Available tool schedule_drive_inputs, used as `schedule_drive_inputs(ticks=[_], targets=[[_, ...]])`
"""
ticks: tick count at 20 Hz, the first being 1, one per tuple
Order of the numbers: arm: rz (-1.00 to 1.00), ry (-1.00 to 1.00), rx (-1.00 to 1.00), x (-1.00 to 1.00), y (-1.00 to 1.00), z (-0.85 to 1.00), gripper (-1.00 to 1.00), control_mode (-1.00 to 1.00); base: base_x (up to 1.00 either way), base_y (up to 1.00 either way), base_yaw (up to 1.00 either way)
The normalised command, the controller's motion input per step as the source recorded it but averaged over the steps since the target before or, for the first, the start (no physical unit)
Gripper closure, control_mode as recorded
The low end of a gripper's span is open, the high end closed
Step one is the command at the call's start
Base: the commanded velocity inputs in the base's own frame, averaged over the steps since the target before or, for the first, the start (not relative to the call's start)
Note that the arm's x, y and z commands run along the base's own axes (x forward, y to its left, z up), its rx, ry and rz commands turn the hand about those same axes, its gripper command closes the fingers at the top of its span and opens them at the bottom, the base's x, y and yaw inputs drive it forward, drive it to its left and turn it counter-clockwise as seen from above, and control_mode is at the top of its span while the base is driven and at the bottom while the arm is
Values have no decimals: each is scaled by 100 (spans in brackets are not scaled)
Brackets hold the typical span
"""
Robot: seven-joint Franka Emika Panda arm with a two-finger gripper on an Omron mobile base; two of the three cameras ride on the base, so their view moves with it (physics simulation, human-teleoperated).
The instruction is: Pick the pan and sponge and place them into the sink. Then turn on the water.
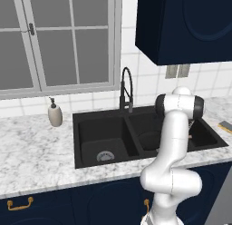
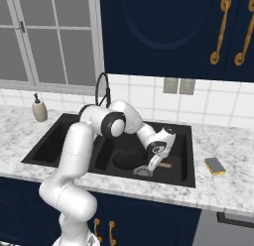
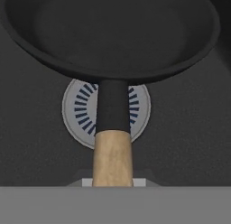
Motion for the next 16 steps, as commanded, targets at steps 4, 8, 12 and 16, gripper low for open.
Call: schedule_drive_inputs(ticks=[4, 8, 12, 16], targets=[[1, 0, 0, 9, 0, -4, 100, -100, 0, 0, 0], [3, 0, 0, 1, 0, 0, -100, -100, 0, 0, 0], [1, 0, 0, 0, 0, 0, -100, -100, 0, 0, 0], [0, 0, 0, 0, 0, 0, -100, -100, 0, 0, 0]])
